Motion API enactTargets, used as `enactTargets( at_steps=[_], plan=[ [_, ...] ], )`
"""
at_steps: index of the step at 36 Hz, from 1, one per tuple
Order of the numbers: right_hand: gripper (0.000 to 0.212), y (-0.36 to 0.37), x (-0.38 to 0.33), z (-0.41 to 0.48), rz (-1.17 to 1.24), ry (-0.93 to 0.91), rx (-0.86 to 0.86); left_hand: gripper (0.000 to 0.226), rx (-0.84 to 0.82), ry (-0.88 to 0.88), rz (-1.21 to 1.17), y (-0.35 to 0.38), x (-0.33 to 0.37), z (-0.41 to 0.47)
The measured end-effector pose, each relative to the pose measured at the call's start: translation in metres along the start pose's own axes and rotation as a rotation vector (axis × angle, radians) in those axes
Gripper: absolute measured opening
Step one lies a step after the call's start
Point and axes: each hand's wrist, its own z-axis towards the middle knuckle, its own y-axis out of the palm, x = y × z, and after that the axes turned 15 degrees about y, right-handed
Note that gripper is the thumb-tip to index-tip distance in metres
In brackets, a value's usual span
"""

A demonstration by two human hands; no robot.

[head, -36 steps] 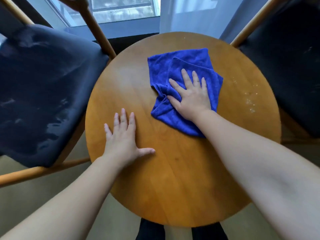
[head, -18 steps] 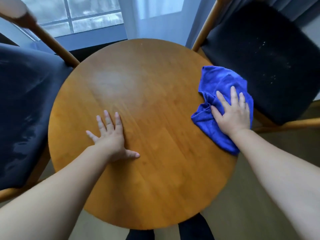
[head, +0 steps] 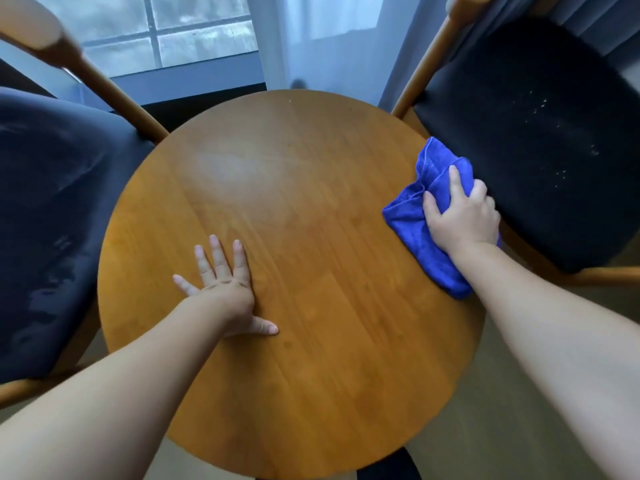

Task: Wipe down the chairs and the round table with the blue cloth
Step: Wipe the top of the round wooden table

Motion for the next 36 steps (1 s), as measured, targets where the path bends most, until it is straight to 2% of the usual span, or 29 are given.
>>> enactTargets(
  at_steps=[19, 27, 36],
  plan=[
    [0.077, -0.002, -0.143, 0.053, -0.140, -0.267, 0.065, 0.150, -0.079, 0.002, 0.001, -0.006, -0.005, 0.006],
    [0.076, -0.001, -0.213, 0.048, -0.197, -0.408, 0.024, 0.149, -0.115, 0.003, 0.008, -0.006, -0.006, 0.012],
    [0.081, 0.001, -0.297, 0.010, -0.244, -0.654, -0.035, 0.147, -0.133, 0.021, 0.013, -0.004, -0.009, 0.015]
  ],
)
